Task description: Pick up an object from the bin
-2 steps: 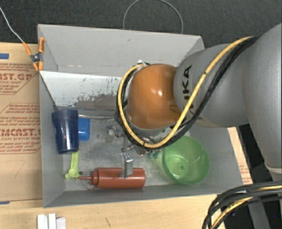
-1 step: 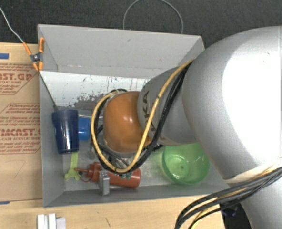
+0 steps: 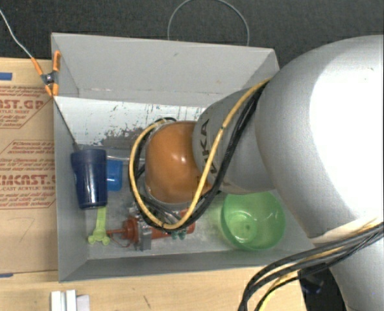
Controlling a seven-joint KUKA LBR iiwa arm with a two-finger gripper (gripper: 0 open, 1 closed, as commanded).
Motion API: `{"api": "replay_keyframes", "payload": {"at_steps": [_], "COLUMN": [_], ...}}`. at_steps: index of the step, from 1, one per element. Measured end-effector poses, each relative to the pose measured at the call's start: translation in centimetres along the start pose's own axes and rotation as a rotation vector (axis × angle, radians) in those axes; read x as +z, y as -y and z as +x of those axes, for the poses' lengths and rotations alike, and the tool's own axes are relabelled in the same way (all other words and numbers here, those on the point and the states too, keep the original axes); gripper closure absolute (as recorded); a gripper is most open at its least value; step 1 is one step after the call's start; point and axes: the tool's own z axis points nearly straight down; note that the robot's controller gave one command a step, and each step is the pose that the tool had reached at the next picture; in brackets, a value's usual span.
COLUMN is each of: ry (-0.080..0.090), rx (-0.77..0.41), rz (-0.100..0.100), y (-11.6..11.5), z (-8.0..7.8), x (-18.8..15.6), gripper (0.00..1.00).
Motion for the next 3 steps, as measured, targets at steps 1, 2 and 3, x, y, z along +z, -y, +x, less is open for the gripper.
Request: {"api": "replay_keyframes", "payload": {"at_steps": [1,2,3], "ry": [0.0,-0.005,-0.001], "rx": [0.0,-0.041,-0.021], "rz": [-0.001,0.0,-0.002], "y": [0.0,0.1,-2.8], "z": [0.0,0.4,-1.2], "x": [0.0,-10.2,-2.1], "gripper": [1.0,1.0,1.0]}}
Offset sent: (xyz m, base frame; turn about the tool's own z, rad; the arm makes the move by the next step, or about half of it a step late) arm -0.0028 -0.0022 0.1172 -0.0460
